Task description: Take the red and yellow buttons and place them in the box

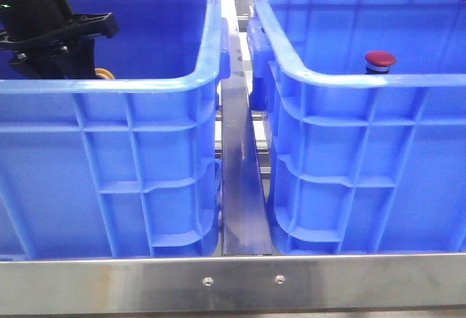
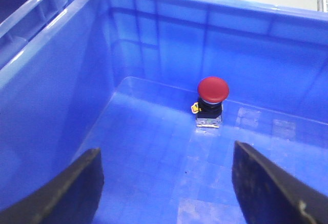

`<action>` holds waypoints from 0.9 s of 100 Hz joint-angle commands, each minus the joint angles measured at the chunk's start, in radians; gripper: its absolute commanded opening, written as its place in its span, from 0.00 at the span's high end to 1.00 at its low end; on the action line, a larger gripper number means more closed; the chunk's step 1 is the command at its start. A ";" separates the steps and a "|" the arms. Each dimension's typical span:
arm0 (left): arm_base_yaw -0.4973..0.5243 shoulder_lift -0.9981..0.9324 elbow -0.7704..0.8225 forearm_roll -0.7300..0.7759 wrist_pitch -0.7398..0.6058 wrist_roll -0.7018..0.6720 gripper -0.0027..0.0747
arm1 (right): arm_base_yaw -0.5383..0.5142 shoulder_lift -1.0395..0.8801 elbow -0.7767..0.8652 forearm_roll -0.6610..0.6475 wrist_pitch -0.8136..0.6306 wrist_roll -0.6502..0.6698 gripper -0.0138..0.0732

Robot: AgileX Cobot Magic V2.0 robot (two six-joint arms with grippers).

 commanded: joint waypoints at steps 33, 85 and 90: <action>-0.005 -0.255 0.019 -0.034 -0.026 0.027 0.89 | -0.002 -0.012 -0.025 0.021 0.004 -0.010 0.21; -0.222 -0.455 0.108 -0.360 -0.031 0.403 0.89 | -0.002 -0.012 -0.025 0.021 0.004 -0.010 0.21; -0.250 -0.455 0.108 -0.405 -0.016 0.452 0.89 | -0.002 -0.012 -0.025 0.021 0.004 -0.010 0.21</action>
